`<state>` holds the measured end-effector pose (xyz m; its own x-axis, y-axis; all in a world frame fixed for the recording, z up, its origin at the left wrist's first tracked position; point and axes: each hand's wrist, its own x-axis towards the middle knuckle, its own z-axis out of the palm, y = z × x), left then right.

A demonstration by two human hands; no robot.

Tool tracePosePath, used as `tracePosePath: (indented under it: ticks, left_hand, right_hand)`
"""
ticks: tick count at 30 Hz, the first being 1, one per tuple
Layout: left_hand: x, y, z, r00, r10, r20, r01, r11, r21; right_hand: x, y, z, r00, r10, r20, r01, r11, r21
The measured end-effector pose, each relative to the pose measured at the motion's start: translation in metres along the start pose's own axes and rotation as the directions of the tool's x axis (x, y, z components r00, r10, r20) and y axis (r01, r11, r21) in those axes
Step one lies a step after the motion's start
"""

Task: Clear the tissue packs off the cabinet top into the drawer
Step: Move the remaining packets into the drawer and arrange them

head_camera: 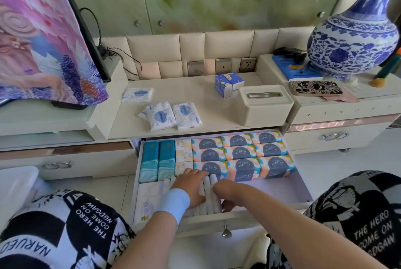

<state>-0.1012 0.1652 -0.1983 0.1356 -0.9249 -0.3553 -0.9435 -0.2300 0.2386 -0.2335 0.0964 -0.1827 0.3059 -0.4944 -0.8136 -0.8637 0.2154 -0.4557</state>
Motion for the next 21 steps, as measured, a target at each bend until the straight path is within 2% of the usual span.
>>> tracePosePath:
  ticks: [3, 6, 8, 9, 12, 15, 16, 19, 21]
  left_hand:
    - [-0.003, -0.004, 0.006, 1.000, 0.012, -0.013, -0.011, 0.998, 0.060]
    - [-0.005, -0.005, 0.010, 1.000, -0.007, 0.018, 0.005, 0.995, 0.101]
    - [-0.006, -0.005, 0.012, 1.000, -0.002, -0.025, 0.005, 0.995, 0.104]
    - [-0.007, -0.005, 0.012, 0.999, 0.006, -0.052, 0.000, 0.994, 0.113]
    - [-0.008, -0.008, 0.013, 0.999, 0.022, -0.048, -0.015, 0.990, 0.140]
    - [-0.008, -0.008, 0.010, 1.000, 0.017, -0.013, -0.016, 0.992, 0.122]
    - [-0.008, -0.008, 0.009, 1.000, 0.012, -0.009, -0.011, 0.995, 0.101]
    - [-0.007, -0.009, -0.006, 0.999, -0.024, -0.037, 0.024, 1.000, -0.006]
    - [-0.002, -0.013, -0.027, 0.997, -0.037, -0.072, 0.034, 0.999, -0.043]
  right_hand:
    - [0.002, -0.002, -0.005, 0.992, -0.083, -0.093, 0.073, 0.992, -0.100]
    - [0.000, -0.004, 0.004, 0.984, -0.171, -0.055, 0.150, 0.952, -0.265]
    - [-0.003, -0.003, 0.011, 0.979, -0.201, -0.022, 0.175, 0.900, -0.398]
    - [-0.004, -0.005, 0.012, 0.974, -0.219, -0.058, 0.169, 0.873, -0.457]
    - [0.003, 0.000, 0.011, 0.950, -0.251, -0.186, 0.151, 0.891, -0.429]
    - [0.001, 0.001, 0.009, 0.963, -0.243, -0.114, 0.173, 0.885, -0.431]
    - [0.001, 0.002, 0.007, 0.958, -0.254, -0.130, 0.171, 0.875, -0.453]
    - [-0.001, -0.010, -0.004, 0.906, -0.330, -0.266, 0.166, 0.853, -0.494]
    - [-0.006, -0.030, -0.017, 0.881, -0.363, -0.303, 0.175, 0.846, -0.504]
